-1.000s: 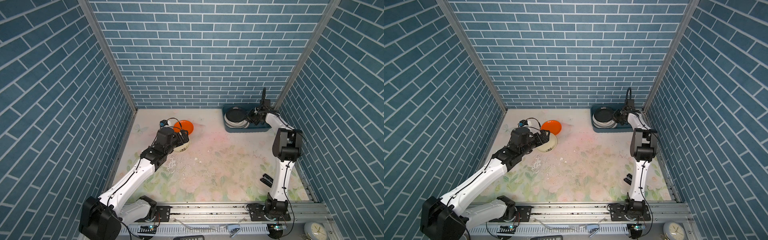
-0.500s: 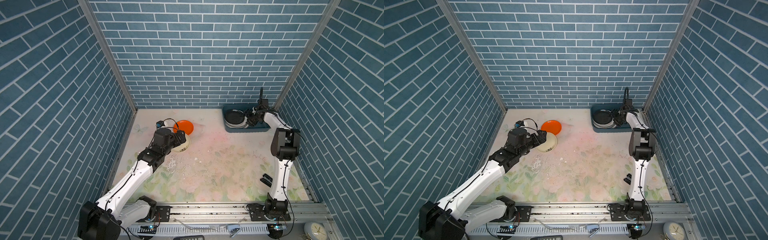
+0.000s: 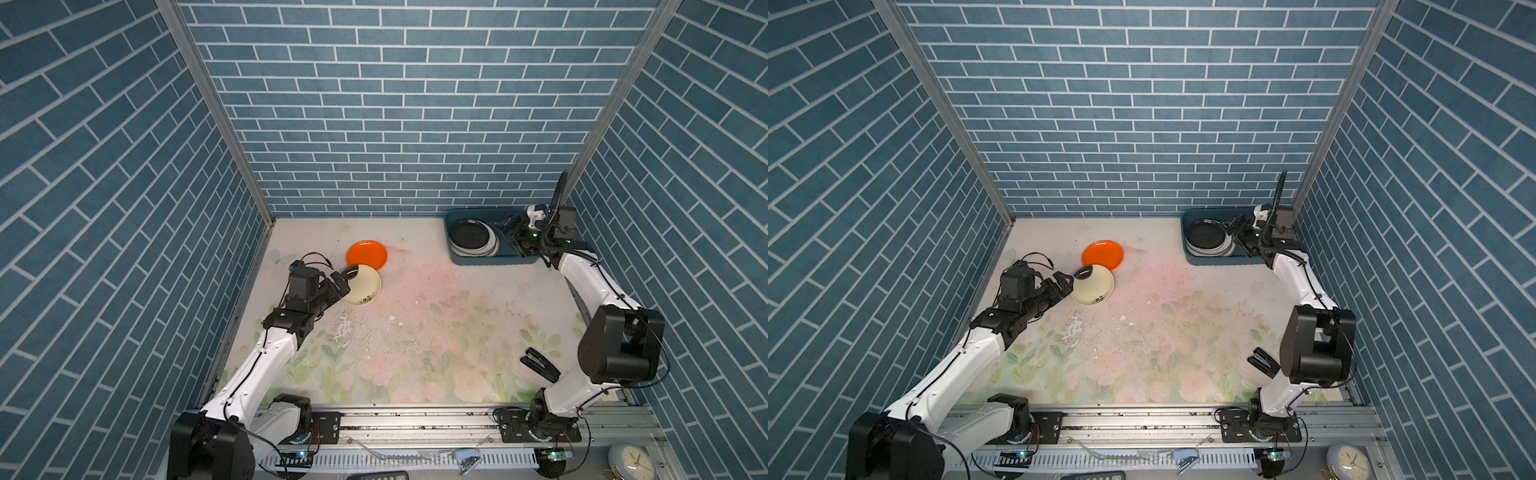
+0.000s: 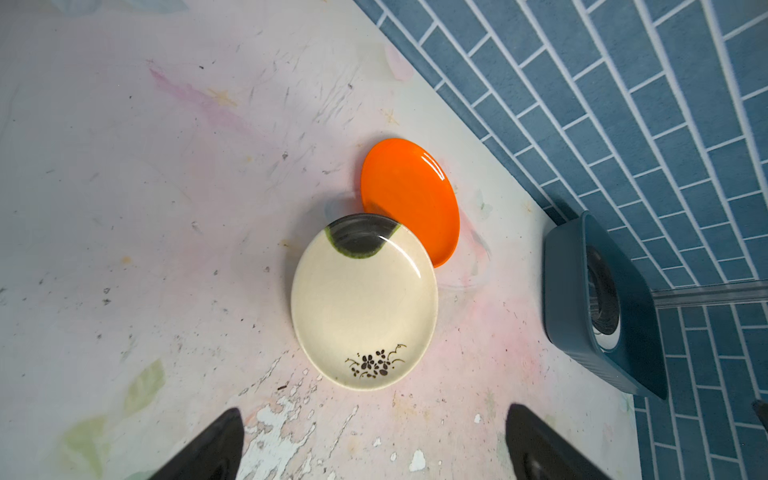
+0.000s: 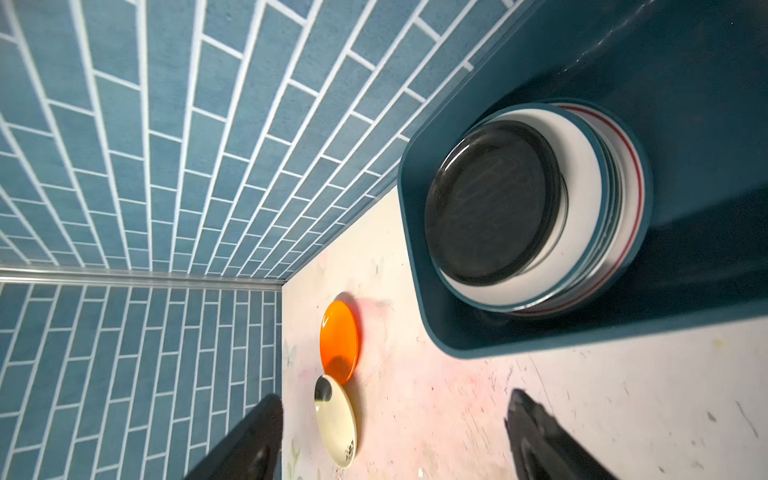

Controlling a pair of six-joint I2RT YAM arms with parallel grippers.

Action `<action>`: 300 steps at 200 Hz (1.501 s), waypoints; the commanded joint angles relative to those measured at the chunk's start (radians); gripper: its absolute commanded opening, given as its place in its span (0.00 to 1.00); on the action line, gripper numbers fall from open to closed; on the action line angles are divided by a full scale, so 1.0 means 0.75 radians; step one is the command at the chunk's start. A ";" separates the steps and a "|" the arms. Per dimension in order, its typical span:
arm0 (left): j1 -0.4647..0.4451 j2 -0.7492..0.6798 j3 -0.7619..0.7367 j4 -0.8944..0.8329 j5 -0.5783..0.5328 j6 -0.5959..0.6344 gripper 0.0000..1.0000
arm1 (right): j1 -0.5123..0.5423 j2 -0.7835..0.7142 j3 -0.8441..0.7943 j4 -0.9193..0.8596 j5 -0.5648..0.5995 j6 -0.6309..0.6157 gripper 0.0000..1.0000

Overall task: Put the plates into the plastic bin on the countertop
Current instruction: 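Release and withdraw the right gripper while the left nears the cream plate, then lower the left gripper onto the cream plate's rim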

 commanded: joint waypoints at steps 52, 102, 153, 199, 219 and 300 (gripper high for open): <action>0.078 0.024 -0.098 0.061 0.093 0.010 1.00 | -0.006 -0.440 -0.494 0.142 -0.191 0.128 0.84; 0.087 0.193 -0.091 0.143 0.161 0.034 1.00 | 0.002 -0.625 -0.725 0.139 -0.270 0.179 0.83; 0.101 0.304 -0.119 0.275 0.165 0.067 1.00 | 0.014 -0.654 -0.784 0.110 -0.296 0.175 0.83; 0.114 0.385 -0.179 0.452 0.189 0.056 0.88 | 0.038 -0.693 -0.864 0.102 -0.256 0.174 0.82; 0.116 0.423 -0.174 0.467 0.171 0.087 0.84 | 0.052 -0.719 -0.897 0.126 -0.257 0.174 0.82; 0.130 0.676 -0.158 0.748 0.294 0.008 0.71 | 0.154 -0.743 -0.881 0.148 -0.284 0.178 0.82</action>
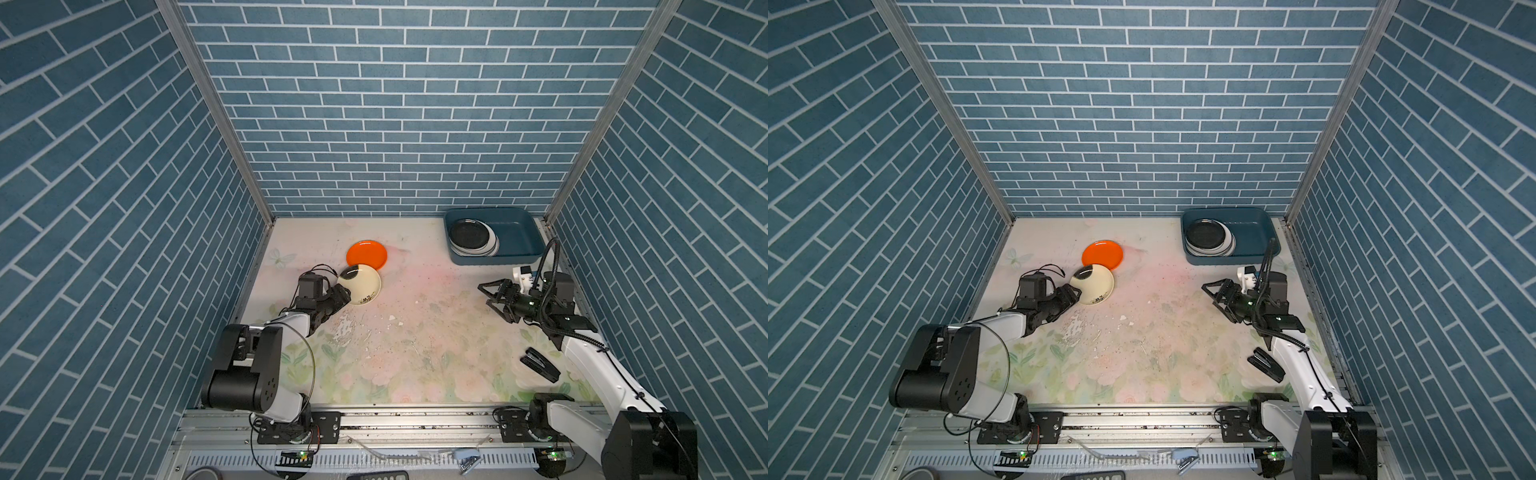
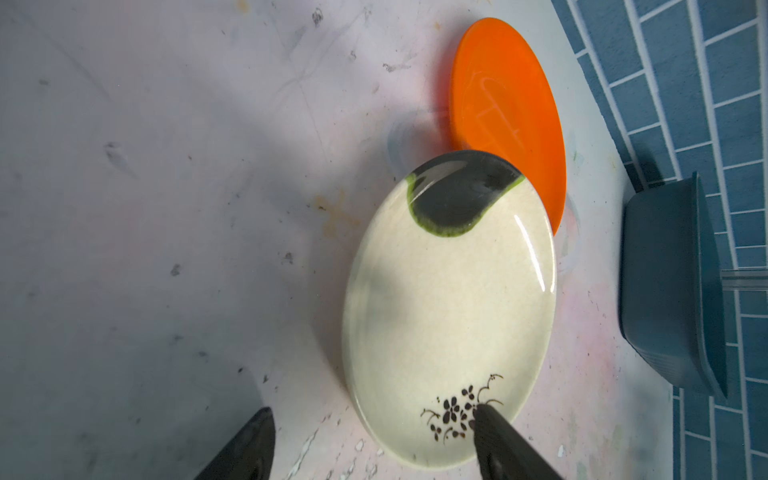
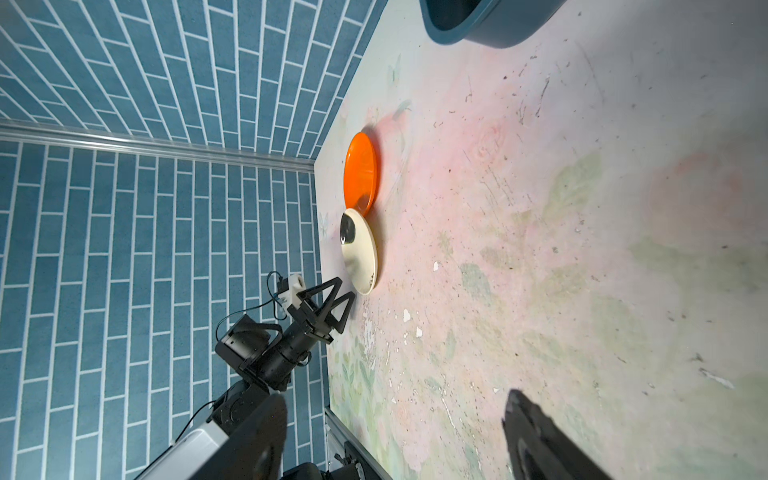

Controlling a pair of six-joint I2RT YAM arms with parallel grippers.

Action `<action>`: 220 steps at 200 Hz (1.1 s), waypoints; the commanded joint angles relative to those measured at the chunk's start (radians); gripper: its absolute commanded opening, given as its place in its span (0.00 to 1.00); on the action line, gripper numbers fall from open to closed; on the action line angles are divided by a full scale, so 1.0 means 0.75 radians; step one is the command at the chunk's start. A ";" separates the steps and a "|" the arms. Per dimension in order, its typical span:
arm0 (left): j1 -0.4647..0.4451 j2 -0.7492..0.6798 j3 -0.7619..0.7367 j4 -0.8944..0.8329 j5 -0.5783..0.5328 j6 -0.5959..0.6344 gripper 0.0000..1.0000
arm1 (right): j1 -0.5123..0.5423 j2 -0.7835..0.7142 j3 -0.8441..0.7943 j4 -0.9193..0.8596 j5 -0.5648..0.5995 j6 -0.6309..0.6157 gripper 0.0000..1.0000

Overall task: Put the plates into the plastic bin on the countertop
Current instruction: 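Lower the left gripper onto the cream plate's rim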

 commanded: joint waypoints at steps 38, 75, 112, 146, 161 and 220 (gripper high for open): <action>0.039 0.181 0.021 0.272 0.144 -0.084 0.63 | 0.035 -0.033 0.047 -0.042 0.049 0.018 0.82; 0.061 0.260 0.005 0.359 0.163 -0.117 0.62 | 0.046 -0.016 0.073 -0.044 0.062 0.021 0.82; 0.069 0.304 0.003 0.382 0.155 -0.116 0.57 | 0.053 0.015 0.082 -0.044 0.071 0.019 0.81; 0.069 0.328 0.004 0.387 0.164 -0.116 0.46 | 0.061 0.034 0.085 -0.043 0.080 0.019 0.81; 0.069 0.325 -0.008 0.409 0.172 -0.123 0.38 | 0.061 0.038 0.086 -0.043 0.088 0.019 0.81; 0.069 0.290 -0.031 0.403 0.163 -0.115 0.32 | 0.067 0.080 0.103 -0.041 0.090 0.015 0.80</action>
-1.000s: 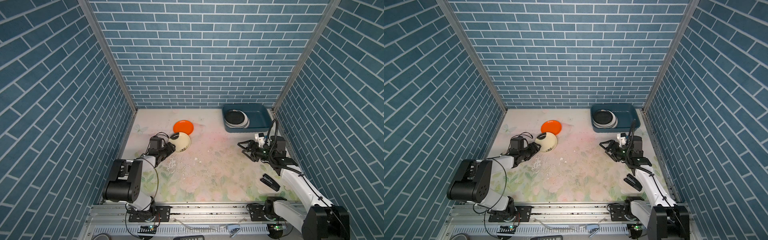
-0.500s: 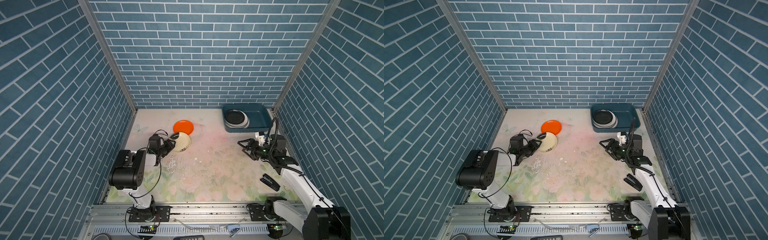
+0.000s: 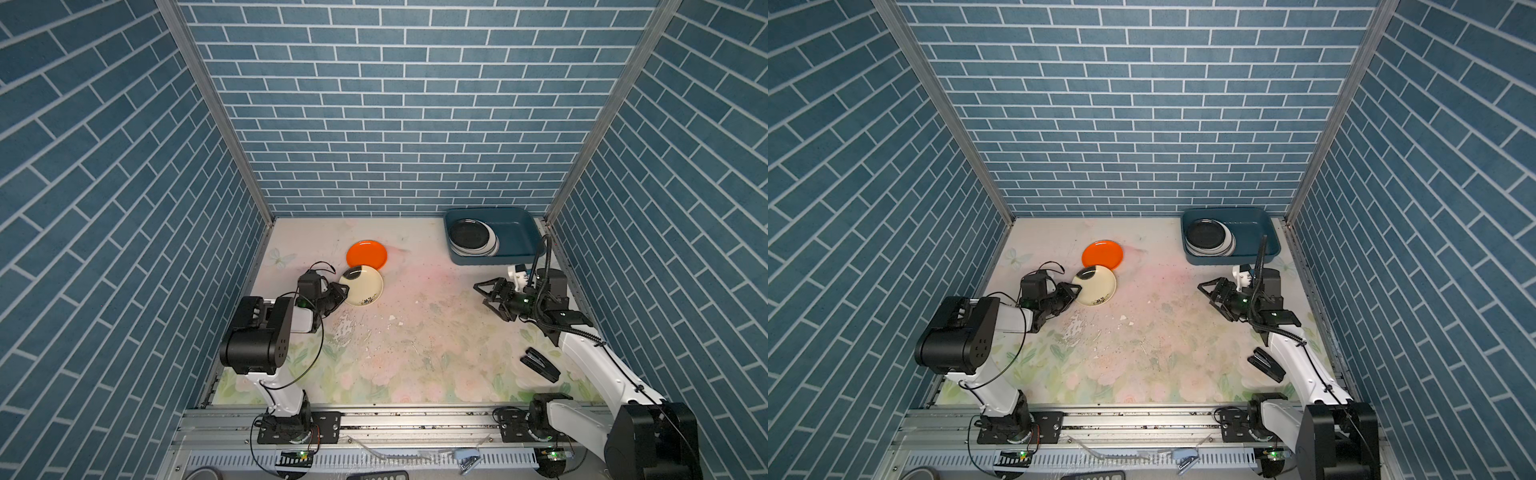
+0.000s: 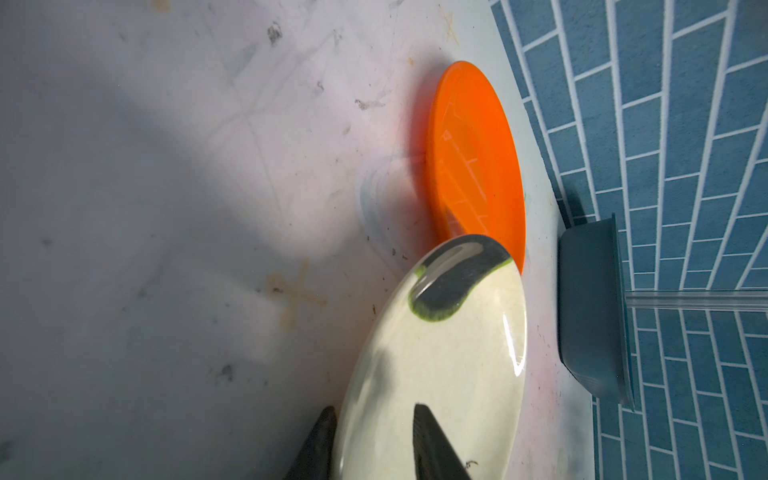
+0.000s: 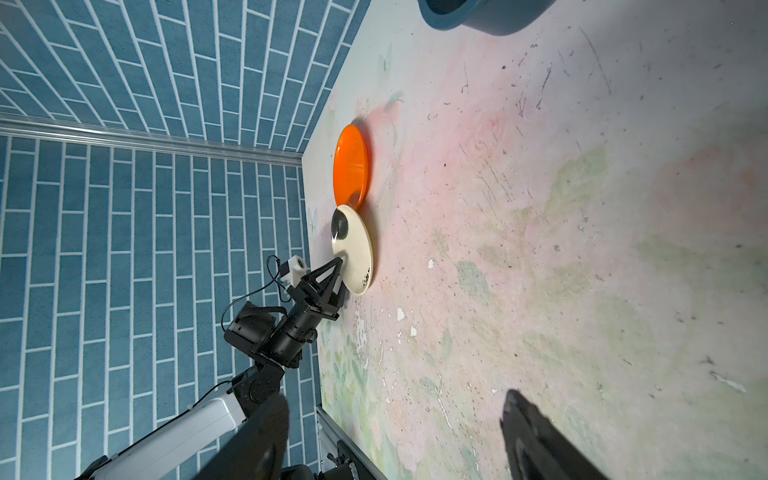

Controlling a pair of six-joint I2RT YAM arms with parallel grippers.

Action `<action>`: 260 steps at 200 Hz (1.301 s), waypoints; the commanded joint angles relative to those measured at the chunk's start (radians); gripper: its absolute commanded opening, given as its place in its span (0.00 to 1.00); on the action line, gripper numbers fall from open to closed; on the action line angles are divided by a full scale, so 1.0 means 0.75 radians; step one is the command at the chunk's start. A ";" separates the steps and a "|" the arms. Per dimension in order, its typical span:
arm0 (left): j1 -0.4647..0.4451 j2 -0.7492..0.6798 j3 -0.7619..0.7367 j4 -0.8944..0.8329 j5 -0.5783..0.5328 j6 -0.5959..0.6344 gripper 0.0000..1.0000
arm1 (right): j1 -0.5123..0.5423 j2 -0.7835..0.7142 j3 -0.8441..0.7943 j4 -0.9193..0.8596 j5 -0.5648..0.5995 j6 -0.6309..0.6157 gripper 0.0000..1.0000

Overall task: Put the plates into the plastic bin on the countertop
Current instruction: 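Grip the cream plate's rim with the left gripper and tilt it up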

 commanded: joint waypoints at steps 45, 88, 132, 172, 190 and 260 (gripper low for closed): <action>-0.003 -0.032 -0.064 -0.035 0.003 -0.016 0.26 | 0.013 0.002 0.042 -0.008 0.057 0.013 0.80; -0.010 -0.062 -0.076 -0.041 0.000 -0.021 0.18 | 0.019 0.024 0.054 -0.006 0.048 0.015 0.79; -0.029 -0.075 -0.062 -0.057 -0.006 -0.021 0.12 | 0.022 -0.015 0.036 -0.010 0.071 0.015 0.79; -0.044 -0.059 -0.060 -0.059 -0.011 -0.020 0.04 | 0.023 -0.041 0.020 -0.014 0.067 0.019 0.79; -0.047 -0.068 -0.072 -0.059 -0.014 -0.023 0.03 | 0.024 -0.084 0.008 -0.022 0.071 0.019 0.79; -0.091 -0.183 -0.075 -0.194 -0.059 -0.019 0.00 | 0.025 -0.183 -0.083 -0.025 0.063 0.020 0.79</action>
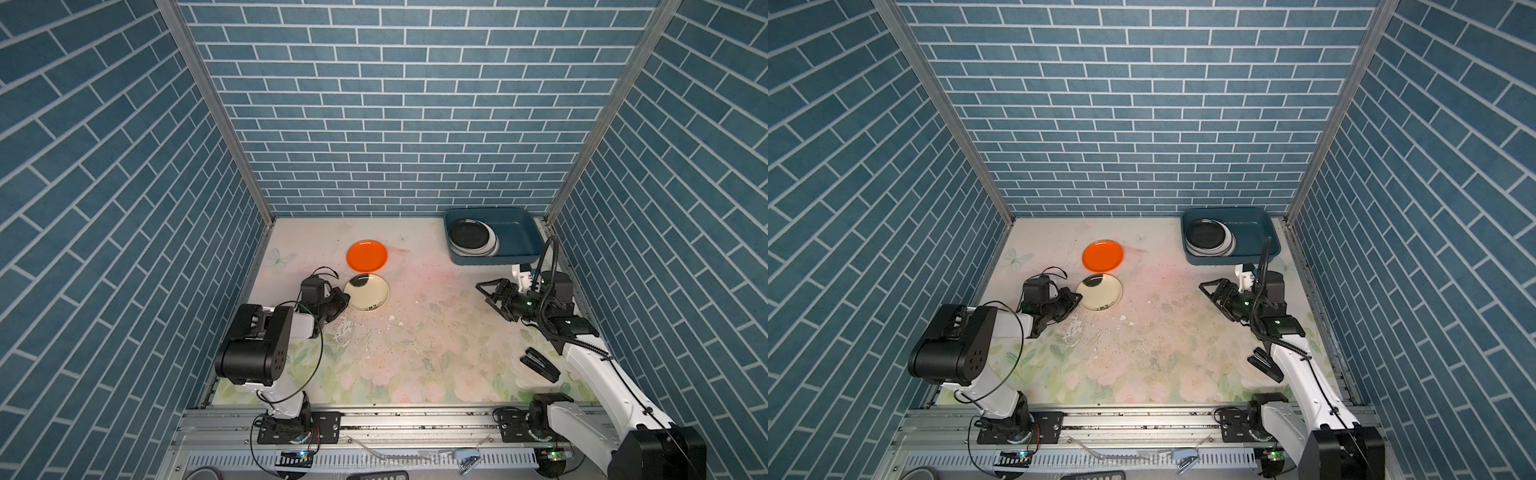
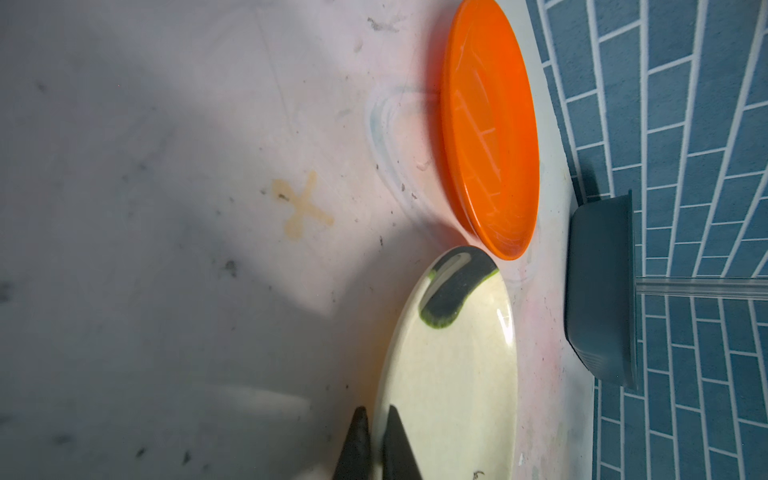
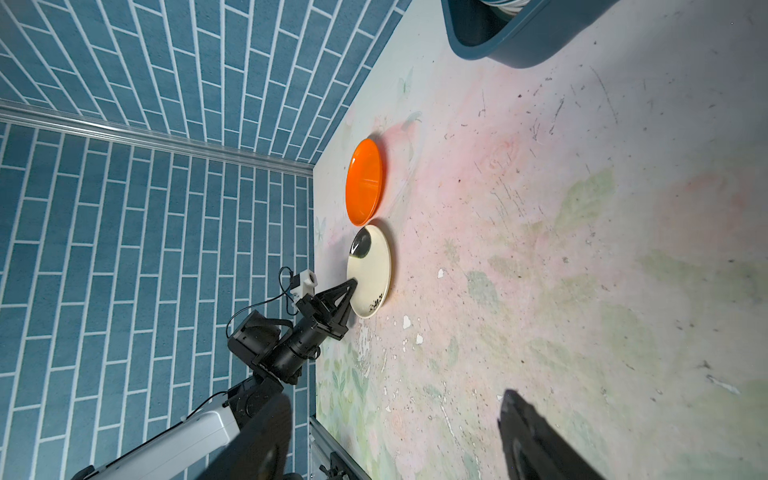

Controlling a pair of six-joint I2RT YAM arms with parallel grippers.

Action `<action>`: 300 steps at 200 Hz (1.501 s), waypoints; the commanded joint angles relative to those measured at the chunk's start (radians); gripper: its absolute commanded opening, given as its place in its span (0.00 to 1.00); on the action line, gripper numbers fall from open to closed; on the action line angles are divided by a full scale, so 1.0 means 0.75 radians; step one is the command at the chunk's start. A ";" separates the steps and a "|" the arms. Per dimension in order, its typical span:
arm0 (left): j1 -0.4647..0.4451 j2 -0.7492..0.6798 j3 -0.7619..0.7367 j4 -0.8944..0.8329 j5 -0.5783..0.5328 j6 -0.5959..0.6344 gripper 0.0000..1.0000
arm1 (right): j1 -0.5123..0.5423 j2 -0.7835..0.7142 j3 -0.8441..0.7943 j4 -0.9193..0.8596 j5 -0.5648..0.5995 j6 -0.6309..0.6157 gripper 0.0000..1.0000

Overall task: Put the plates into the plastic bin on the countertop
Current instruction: 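Grip the cream plate's rim with the left gripper and tilt it up, then carry the cream plate upright toward the right gripper with the left gripper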

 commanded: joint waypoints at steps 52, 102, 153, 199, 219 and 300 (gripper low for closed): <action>-0.055 -0.188 0.011 -0.203 -0.035 0.001 0.00 | 0.008 -0.097 -0.162 0.088 0.026 0.081 0.79; -0.096 -0.325 0.065 -0.342 -0.057 -0.022 0.00 | 0.008 -0.088 -0.188 0.139 0.023 0.094 0.79; -0.140 -0.421 0.139 -0.464 -0.055 -0.054 0.00 | 0.013 -0.095 -0.262 0.303 0.032 0.177 0.79; -0.271 -0.445 0.250 -0.518 -0.092 -0.090 0.00 | 0.024 -0.058 -0.247 0.362 0.026 0.193 0.79; -0.340 -0.419 0.302 -0.510 -0.103 -0.113 0.00 | 0.032 -0.035 -0.229 0.376 0.024 0.193 0.79; -0.577 -0.221 0.488 -0.414 -0.115 -0.171 0.00 | 0.116 0.056 -0.183 0.452 0.038 0.222 0.77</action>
